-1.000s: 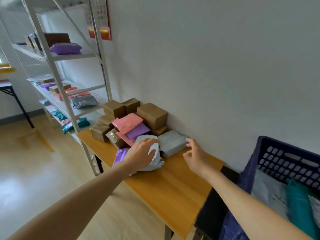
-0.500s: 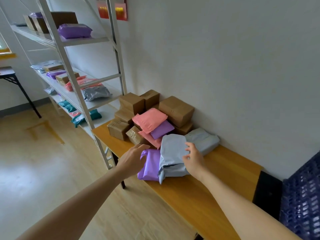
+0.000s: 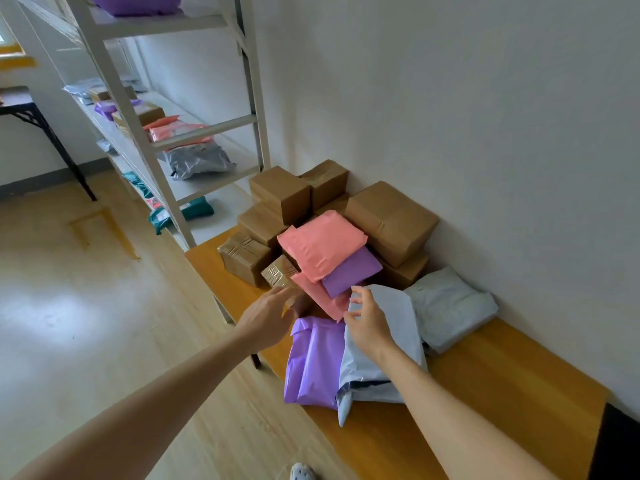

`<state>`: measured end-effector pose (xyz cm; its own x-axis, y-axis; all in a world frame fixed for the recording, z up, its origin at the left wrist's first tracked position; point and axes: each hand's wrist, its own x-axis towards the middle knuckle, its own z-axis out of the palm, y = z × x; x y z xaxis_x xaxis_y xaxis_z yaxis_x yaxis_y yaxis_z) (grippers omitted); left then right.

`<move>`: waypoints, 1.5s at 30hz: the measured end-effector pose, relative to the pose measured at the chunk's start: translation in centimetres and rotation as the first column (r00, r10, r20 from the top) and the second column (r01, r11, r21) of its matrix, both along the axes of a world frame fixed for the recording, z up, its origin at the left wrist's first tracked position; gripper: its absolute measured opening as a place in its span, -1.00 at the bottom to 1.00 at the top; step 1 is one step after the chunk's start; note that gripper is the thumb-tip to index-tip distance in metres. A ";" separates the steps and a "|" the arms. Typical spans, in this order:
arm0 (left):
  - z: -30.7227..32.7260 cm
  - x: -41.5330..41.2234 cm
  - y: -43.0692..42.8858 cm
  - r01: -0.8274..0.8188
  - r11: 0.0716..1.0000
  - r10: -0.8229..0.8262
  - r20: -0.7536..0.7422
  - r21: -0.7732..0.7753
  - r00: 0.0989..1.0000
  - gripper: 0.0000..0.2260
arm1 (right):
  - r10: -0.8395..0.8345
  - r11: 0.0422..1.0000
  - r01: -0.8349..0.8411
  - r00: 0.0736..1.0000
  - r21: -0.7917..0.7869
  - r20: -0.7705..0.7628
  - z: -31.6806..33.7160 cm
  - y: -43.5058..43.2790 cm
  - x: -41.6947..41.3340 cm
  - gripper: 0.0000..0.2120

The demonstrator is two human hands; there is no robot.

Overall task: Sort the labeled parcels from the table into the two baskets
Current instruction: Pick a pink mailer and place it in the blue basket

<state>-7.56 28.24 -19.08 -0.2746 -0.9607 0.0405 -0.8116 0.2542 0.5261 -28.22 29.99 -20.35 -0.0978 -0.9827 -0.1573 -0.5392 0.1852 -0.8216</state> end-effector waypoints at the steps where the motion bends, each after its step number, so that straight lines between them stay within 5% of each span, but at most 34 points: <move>1: -0.2 0.0 -1.2 0.001 1.000 -0.001 0.007 0.007 1.000 -0.63 | -0.001 1.000 0.001 1.000 0.009 0.008 -0.5 -1.0 0.1 -0.55; 9: -1.2 -0.9 -9.1 0.032 0.996 -0.033 0.005 0.079 0.999 -0.58 | -0.117 0.988 0.107 0.989 0.111 0.091 -2.6 -7.2 -0.1 -0.53; 13: -1.4 -1.2 -14.0 -0.084 0.986 0.085 -0.001 0.148 0.996 -0.59 | -0.190 0.975 0.170 0.971 0.141 0.145 -3.6 -9.7 0.2 -0.54; 21: -2.2 -0.6 -23.5 -0.025 0.941 0.005 0.062 0.338 0.998 -0.46 | -0.463 0.886 0.424 0.799 0.188 0.384 -4.2 -14.4 2.3 -0.69; 32: -2.6 -1.2 -28.7 0.092 0.907 -0.066 -0.077 0.411 0.995 -0.35 | -0.677 0.733 0.643 0.664 0.220 0.317 -3.3 -17.1 5.0 -0.73; 42: 0.8 -1.4 -28.2 0.214 0.873 -0.112 -0.247 0.437 0.963 -0.38 | -0.704 0.679 0.719 0.583 0.145 0.405 -0.8 -15.1 5.1 -0.91; 45: 2.4 -1.7 -26.5 0.254 0.874 -0.134 -0.297 0.415 0.945 -0.40 | -0.686 0.678 0.729 0.580 0.095 0.439 0.7 -13.8 4.6 -0.83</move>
<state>-9.29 1.77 -16.64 -0.4957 -0.8215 -0.2820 -0.5957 0.0853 0.7987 -23.67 16.19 -19.69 -0.7163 -0.6405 -0.2769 0.1203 0.2775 -0.9531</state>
